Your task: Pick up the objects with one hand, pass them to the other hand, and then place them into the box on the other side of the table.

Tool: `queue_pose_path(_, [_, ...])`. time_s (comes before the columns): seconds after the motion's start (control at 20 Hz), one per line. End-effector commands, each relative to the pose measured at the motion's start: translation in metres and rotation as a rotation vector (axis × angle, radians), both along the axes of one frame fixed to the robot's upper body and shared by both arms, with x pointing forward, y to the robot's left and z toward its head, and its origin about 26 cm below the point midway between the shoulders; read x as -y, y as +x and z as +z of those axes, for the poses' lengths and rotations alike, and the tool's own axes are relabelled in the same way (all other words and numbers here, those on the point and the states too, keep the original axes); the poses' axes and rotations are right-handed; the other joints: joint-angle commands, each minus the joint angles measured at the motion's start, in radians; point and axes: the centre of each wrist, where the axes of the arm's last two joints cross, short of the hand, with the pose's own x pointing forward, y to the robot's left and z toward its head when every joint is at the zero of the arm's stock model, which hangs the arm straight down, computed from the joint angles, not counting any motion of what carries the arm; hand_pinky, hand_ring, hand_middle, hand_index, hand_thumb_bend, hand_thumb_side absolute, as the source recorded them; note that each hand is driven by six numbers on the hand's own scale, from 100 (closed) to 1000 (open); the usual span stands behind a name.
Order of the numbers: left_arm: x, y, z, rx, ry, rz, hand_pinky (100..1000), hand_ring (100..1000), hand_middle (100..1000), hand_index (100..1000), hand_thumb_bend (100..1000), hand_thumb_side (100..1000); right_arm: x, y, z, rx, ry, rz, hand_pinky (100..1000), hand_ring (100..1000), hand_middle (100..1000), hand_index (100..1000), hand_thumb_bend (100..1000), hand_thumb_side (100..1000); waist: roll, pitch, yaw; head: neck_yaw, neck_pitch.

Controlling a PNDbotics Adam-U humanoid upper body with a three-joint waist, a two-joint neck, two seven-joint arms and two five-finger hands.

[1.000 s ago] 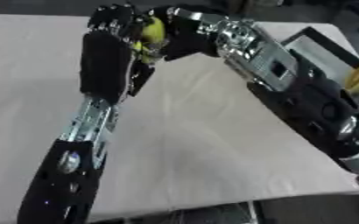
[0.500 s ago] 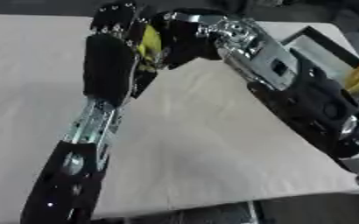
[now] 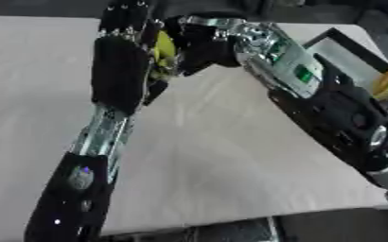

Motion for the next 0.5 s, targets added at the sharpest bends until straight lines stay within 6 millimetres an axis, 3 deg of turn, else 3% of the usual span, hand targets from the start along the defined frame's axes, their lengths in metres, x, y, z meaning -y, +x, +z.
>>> queue_pose_path(0.05, [0.004,-0.002,0.011,0.048,-0.013,-0.004,753,755,753,864,893,158,0.010,-0.002,0.013,0.047,0.016,-0.036,1000,940,556,643,100,100,0.004,-0.016,-0.003,0.002,0.006])
queue_pose_path(0.5, [-0.003,0.001,0.007,0.042,-0.025,-0.007,746,744,743,855,894,205,0.032,0.011,0.008,0.071,0.032,-0.170,1000,938,557,643,100,100,0.006,-0.019,-0.006,0.000,0.006])
